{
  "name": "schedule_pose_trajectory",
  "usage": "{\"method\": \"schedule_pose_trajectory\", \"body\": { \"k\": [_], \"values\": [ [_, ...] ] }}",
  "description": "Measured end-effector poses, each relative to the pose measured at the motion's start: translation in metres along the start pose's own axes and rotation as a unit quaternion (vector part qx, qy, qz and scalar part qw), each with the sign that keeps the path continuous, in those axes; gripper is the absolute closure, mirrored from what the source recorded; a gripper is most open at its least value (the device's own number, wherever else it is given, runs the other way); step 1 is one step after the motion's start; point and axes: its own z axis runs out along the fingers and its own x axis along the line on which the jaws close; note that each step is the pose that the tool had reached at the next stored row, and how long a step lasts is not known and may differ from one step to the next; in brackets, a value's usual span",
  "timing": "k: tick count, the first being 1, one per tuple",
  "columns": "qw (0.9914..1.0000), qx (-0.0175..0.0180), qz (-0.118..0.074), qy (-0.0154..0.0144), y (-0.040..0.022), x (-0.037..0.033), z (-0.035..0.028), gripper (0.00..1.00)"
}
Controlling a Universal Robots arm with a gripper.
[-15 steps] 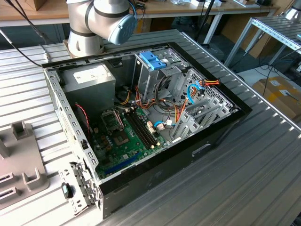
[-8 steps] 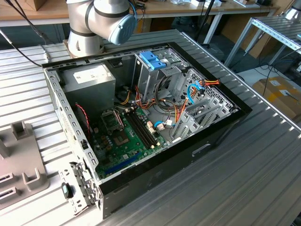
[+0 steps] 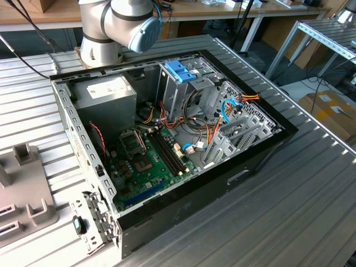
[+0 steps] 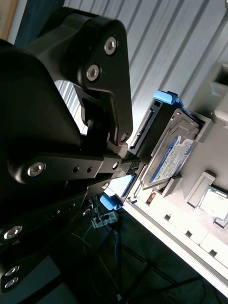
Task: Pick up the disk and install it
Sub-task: 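Pick up the disk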
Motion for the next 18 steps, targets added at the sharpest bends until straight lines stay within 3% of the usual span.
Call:
{"method": "schedule_pose_trajectory", "body": {
  "k": [10, 15, 18],
  "values": [
    [0.99998, 0.0001, -0.006, 0.0001, 0.0000, 0.0000, 0.0000, 0.89],
    [0.99959, 0.0003, -0.028, 0.0004, 0.0000, 0.0000, 0.0000, 0.89],
    [0.99889, 0.0004, -0.047, 0.0006, 0.0000, 0.0000, 0.0000, 0.89]
  ]
}}
